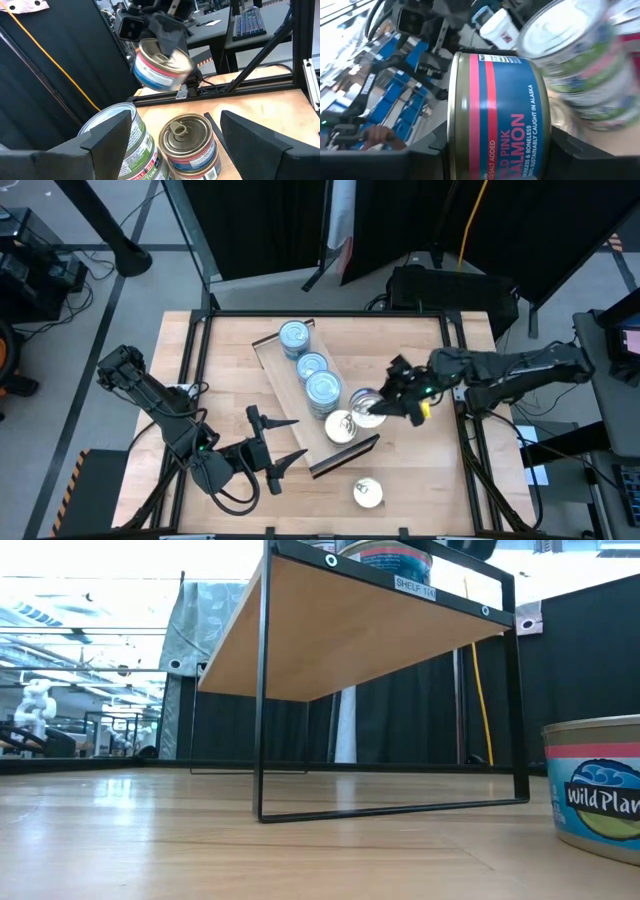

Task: Stack canned seafood by type on shelf
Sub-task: Stack the blue-pink tuna can on top of the blue-pink tuna cans on the shelf

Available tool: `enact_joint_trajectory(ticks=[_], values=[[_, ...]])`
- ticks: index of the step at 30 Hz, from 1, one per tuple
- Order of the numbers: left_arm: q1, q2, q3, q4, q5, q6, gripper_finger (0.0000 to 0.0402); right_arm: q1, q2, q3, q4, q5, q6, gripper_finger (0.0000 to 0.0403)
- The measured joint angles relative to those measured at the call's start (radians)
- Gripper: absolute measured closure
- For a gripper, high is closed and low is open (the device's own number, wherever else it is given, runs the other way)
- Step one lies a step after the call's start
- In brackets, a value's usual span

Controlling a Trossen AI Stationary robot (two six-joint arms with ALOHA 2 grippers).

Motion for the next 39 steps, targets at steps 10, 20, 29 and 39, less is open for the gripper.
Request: enact_joint_trajectory(ticks=[10,20,29,39], values=[[-0.001,0.000,0.000,0.000,0.000,0.000,0.0096,0.066,0.161,0.000,0.102,0.001,0.012,0.0214],[-0.001,0.000,0.000,0.000,0.000,-0.001,0.0096,0.077,0.223,0.000,0.178,0.006,0.038,0.0223],[-0.001,0.000,0.000,0.000,0.000,-0.001,0.0096,0.076,0.230,0.000,0.286,0.041,0.079,0.0222],[-0.001,0.000,0.000,0.000,0.000,-0.001,0.0096,0.076,0.228,0.000,0.257,0.138,0.052,0.0215]])
